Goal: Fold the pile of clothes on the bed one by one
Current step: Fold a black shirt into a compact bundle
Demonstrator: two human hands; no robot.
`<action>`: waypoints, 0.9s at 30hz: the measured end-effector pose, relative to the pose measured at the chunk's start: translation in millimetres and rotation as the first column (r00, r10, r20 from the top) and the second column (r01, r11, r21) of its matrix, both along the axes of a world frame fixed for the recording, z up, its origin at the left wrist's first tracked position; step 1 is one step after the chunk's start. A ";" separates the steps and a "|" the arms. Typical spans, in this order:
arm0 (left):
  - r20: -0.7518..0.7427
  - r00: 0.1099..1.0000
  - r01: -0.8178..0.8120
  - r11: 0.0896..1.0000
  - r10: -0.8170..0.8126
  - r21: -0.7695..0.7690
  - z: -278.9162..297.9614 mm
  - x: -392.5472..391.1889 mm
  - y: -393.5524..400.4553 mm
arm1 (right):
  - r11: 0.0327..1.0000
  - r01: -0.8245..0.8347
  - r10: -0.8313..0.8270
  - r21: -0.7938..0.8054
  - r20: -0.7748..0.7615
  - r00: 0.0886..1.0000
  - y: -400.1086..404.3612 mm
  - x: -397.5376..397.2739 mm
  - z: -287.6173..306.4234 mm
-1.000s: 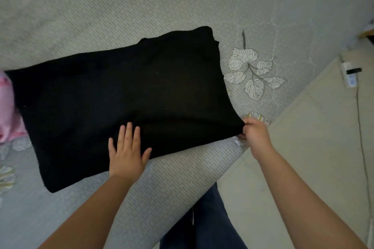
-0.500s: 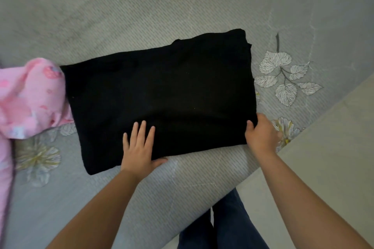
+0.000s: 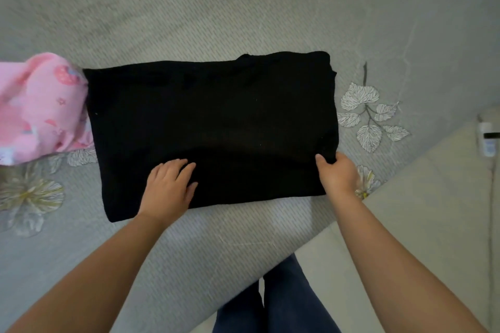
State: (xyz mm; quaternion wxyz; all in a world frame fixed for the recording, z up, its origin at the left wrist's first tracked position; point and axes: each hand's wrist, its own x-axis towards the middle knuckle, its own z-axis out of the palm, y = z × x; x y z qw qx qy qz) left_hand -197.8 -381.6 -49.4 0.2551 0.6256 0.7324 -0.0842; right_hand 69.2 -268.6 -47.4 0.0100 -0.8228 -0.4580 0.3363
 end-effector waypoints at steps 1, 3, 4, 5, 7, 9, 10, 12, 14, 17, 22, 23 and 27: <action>0.002 0.999 0.050 0.998 -0.050 0.038 2.2 6.3 16.0 | 1.000 0.001 -0.001 0.010 0.008 1.000 -1.3 -2.6 2.9; 0.019 0.984 0.175 0.982 -0.176 0.073 4.2 25.8 59.2 | 0.999 -0.006 0.005 0.047 0.014 1.000 -5.8 -5.5 6.7; 0.021 0.970 0.239 0.968 -0.241 0.078 4.7 39.7 83.8 | 0.998 0.000 -0.001 0.062 0.015 1.000 -7.4 -5.5 7.8; 0.011 0.953 0.300 0.950 -0.302 0.088 5.4 55.1 107.9 | 0.997 0.006 -0.007 0.071 0.022 1.000 -8.5 -4.0 7.8; -0.030 0.909 0.416 0.902 -0.415 0.115 7.2 86.6 149.5 | 0.998 0.006 -0.010 0.069 0.058 0.998 -9.4 1.7 5.3; -0.081 0.857 0.515 0.847 -0.509 0.129 5.2 114.6 179.6 | 0.999 -0.002 -0.001 0.052 0.050 0.999 -8.9 8.4 0.6; -0.108 0.823 0.568 0.812 -0.558 0.132 2.9 127.3 192.4 | 0.999 -0.007 0.005 0.046 0.035 0.999 -9.0 11.9 -2.1; -0.143 0.769 0.638 0.760 -0.623 0.125 -2.1 149.0 215.5 | 0.999 -0.032 0.031 0.039 0.019 0.999 -7.9 17.9 -9.5; -0.147 0.749 0.661 0.746 -0.646 0.086 -6.8 163.5 232.6 | 0.997 -0.063 0.063 0.036 0.024 0.998 -7.8 22.2 -15.3; -0.127 0.737 0.672 0.740 -0.664 0.030 -12.7 175.7 252.4 | 0.992 -0.092 0.091 0.091 0.022 0.996 -9.9 28.9 -20.4; -0.150 0.665 0.729 0.680 -0.731 -0.079 -7.6 184.4 276.3 | 0.962 -0.158 0.135 0.223 0.114 0.984 -0.5 47.2 -11.2; -0.155 0.673 0.724 0.687 -0.723 -0.060 -4.0 185.5 281.3 | 0.955 -0.147 0.112 0.258 0.143 0.983 6.9 54.7 -7.8; -0.105 0.771 0.636 0.751 -0.628 0.176 19.5 193.6 302.1 | 0.928 -0.164 0.057 0.335 0.306 0.950 59.0 97.7 7.1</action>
